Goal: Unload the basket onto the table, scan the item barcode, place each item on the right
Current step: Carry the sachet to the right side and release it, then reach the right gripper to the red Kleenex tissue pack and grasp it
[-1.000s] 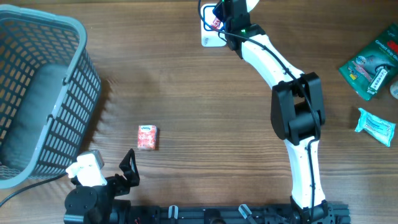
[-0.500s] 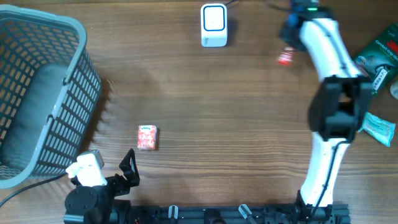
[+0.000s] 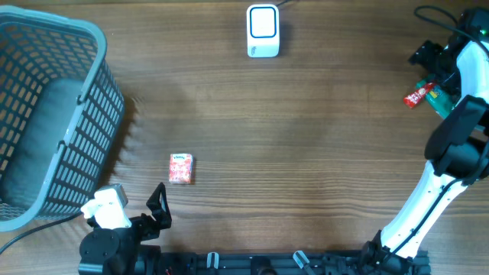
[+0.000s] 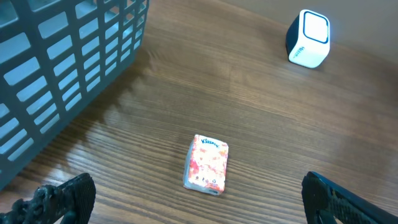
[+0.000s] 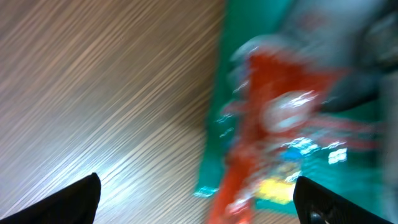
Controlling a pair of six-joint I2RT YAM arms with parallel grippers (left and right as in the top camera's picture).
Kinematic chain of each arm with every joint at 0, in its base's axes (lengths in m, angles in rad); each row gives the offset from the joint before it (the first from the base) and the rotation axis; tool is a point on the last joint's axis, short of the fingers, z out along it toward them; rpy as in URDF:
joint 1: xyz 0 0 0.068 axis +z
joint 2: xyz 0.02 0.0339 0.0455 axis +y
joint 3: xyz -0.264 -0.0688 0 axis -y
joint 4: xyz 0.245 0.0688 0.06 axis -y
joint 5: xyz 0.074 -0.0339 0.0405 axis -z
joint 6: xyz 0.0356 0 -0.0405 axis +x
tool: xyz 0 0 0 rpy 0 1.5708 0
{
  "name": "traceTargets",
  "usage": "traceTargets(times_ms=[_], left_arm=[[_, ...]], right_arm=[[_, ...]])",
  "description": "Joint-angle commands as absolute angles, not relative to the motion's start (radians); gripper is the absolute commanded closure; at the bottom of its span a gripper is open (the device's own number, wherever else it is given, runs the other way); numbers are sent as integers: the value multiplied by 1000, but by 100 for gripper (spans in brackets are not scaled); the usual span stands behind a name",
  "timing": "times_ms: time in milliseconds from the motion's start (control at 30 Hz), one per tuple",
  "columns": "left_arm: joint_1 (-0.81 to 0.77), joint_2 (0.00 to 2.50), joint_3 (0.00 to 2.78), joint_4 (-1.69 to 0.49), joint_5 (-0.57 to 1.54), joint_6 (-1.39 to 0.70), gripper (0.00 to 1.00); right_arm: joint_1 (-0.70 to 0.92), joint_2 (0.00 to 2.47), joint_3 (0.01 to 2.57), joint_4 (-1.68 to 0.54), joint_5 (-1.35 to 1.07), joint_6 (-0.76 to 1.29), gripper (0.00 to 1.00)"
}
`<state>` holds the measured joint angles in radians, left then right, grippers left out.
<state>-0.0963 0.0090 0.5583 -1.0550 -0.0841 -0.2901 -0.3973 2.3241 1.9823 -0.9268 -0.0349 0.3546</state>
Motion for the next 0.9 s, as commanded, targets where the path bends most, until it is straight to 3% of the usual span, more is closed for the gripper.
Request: traceTargets(times_ms=[0, 100, 233, 433, 533, 667, 867], left_arm=[[-101, 7, 553, -1053, -98, -276, 0], [-101, 7, 553, -1053, -98, -276, 0], [-101, 7, 553, -1053, -98, -276, 0], [-101, 7, 553, -1053, -98, -276, 0], [-101, 7, 553, -1053, -98, -276, 0], [-101, 7, 553, -1053, -98, -276, 0], [-101, 7, 553, -1053, -98, -276, 0]], right_arm=[[-341, 2270, 1978, -1008, -609, 426, 0], [-225, 2264, 1977, -1098, -811, 418, 0], [83, 2261, 1974, -1165, -616, 388, 0], [524, 2269, 1974, -1076, -530, -65, 0], [643, 2285, 1974, -1004, -544, -110, 0], [757, 2336, 1971, -915, -770, -370, 0], [813, 2422, 1971, -886, -773, -450, 0]])
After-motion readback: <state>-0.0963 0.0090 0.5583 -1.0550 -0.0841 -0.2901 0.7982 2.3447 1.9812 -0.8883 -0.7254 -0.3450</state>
